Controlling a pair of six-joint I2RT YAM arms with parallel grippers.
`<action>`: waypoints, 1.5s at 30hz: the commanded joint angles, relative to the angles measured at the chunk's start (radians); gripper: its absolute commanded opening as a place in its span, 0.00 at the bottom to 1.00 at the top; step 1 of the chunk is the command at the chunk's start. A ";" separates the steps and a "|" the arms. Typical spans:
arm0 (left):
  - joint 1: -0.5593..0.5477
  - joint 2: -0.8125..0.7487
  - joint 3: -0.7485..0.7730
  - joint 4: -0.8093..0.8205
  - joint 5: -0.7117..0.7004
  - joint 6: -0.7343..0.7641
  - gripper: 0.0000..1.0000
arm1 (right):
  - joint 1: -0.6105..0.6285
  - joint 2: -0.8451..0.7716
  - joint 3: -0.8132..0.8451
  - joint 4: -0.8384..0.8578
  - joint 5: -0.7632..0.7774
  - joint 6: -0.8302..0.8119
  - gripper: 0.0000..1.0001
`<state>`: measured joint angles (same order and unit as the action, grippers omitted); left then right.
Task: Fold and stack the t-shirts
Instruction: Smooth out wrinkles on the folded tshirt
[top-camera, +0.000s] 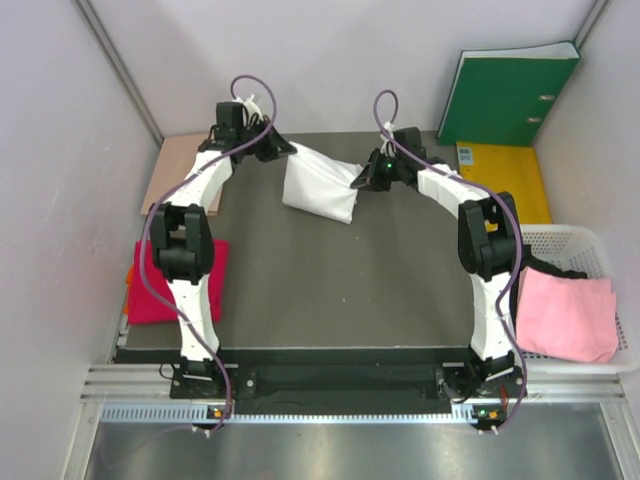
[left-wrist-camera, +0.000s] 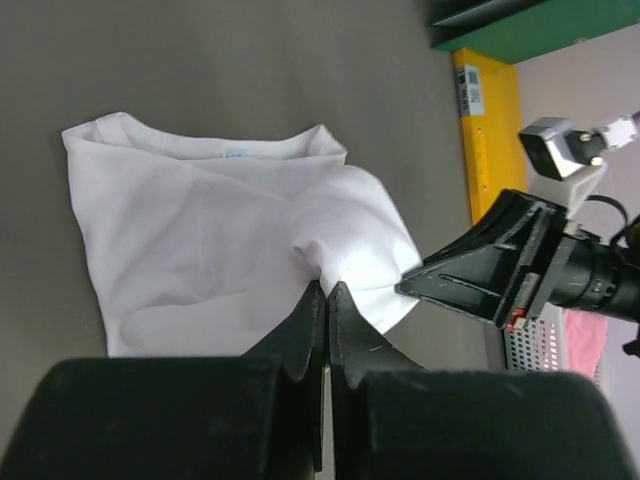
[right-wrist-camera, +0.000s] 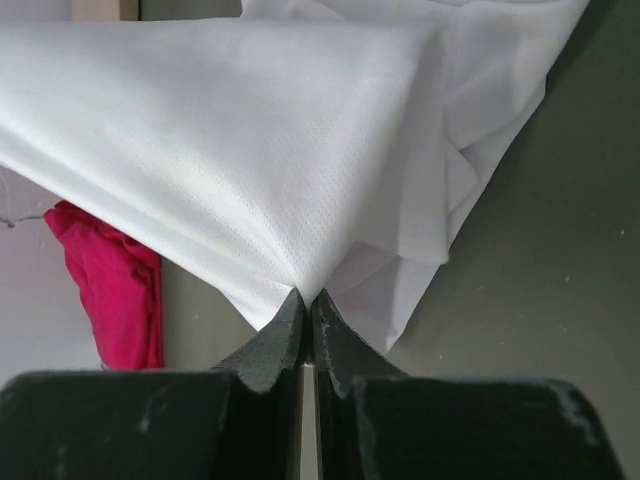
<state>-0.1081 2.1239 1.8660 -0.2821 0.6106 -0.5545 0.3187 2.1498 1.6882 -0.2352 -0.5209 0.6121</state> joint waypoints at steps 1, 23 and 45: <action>0.005 -0.042 -0.028 0.080 -0.022 0.007 0.00 | 0.006 -0.044 0.014 0.030 -0.022 -0.015 0.03; 0.016 0.306 0.298 0.121 -0.023 -0.110 0.02 | 0.000 0.134 0.157 0.102 0.145 0.044 0.08; 0.056 0.147 0.119 0.000 -0.051 0.059 0.99 | -0.046 0.155 0.197 0.195 0.299 0.123 0.85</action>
<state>-0.0620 2.4268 2.0361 -0.2626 0.5842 -0.6041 0.2798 2.4168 1.9614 -0.0620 -0.2203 0.7753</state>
